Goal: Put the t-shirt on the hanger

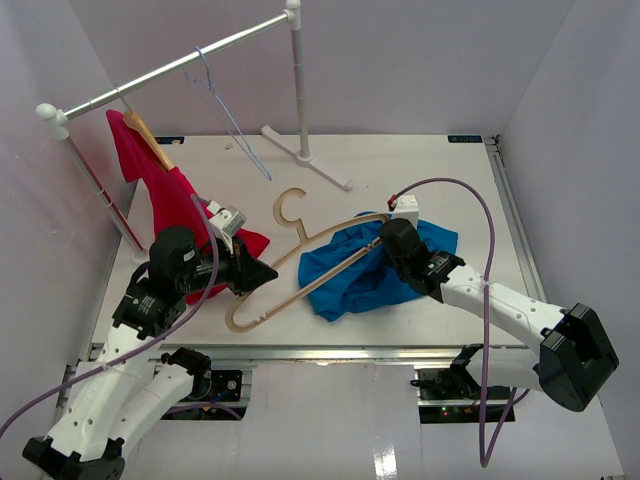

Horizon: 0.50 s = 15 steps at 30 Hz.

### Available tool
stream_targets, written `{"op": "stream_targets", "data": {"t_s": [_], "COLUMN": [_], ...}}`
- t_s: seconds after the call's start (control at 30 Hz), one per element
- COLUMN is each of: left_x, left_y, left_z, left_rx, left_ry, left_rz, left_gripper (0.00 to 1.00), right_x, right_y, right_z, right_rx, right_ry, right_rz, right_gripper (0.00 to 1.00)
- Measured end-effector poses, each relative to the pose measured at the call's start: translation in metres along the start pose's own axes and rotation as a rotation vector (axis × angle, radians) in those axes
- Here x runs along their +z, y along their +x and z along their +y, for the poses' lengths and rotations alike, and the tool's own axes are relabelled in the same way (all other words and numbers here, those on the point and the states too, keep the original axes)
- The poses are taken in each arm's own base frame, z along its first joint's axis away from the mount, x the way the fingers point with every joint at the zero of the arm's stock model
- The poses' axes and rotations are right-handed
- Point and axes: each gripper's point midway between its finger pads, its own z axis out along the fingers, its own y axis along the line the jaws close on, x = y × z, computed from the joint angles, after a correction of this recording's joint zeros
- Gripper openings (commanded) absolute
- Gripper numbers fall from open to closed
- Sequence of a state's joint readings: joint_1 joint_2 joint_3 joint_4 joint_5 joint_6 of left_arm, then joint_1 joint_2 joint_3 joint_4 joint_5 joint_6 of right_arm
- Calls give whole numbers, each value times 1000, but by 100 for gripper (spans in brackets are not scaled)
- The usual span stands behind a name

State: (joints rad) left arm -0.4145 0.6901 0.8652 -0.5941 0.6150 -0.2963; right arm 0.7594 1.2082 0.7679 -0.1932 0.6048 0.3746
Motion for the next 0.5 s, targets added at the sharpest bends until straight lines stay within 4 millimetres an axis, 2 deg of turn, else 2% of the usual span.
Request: {"op": "stream_targets", "data": {"t_s": [0.2, 0.5], "left_x": [-7, -13], "left_y": [16, 27], "left_z": [-4, -6], "left_rx": [-19, -40], "left_ry": [13, 6], "left_rz": [32, 64], "left_gripper": [0, 0], "right_x": [0, 6], "right_y": [-4, -11], "right_z": [2, -17], "right_rx": [17, 65], "right_ry": [-5, 25], "right_rz": [4, 23], "right_gripper": [8, 8]}}
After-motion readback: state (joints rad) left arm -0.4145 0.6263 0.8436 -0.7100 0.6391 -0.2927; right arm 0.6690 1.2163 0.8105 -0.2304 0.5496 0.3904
